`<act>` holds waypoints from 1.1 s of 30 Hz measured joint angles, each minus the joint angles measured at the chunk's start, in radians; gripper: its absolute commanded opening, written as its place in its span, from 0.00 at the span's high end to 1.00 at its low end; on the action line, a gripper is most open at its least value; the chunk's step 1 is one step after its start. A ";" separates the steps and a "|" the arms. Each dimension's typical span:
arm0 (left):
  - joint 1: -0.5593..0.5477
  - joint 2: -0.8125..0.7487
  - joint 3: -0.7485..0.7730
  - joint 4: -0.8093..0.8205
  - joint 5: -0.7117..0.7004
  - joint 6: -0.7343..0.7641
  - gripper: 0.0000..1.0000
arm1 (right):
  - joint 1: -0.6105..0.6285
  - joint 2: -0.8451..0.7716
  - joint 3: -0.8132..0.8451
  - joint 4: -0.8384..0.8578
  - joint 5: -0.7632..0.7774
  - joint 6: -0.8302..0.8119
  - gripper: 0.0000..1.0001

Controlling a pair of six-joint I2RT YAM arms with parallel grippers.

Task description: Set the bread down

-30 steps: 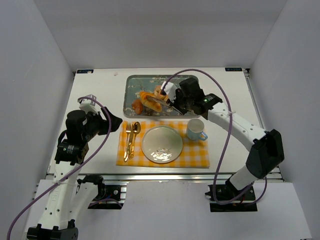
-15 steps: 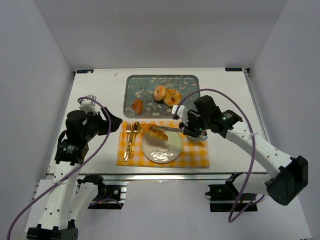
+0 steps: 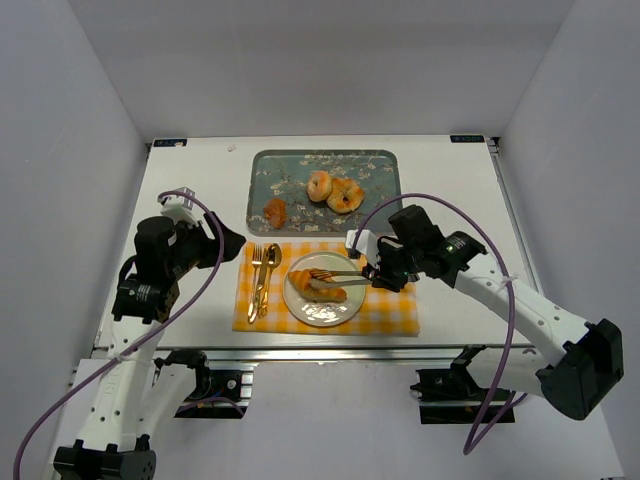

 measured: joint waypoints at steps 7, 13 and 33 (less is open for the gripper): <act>0.000 0.003 0.000 0.000 0.000 0.000 0.21 | 0.000 -0.011 0.000 0.000 -0.018 -0.006 0.54; 0.000 0.003 0.000 0.000 0.000 0.001 0.21 | 0.000 -0.011 0.008 -0.004 -0.017 -0.006 0.54; 0.000 0.023 0.000 0.030 0.006 0.001 0.21 | -0.307 0.021 0.219 0.079 -0.045 0.189 0.70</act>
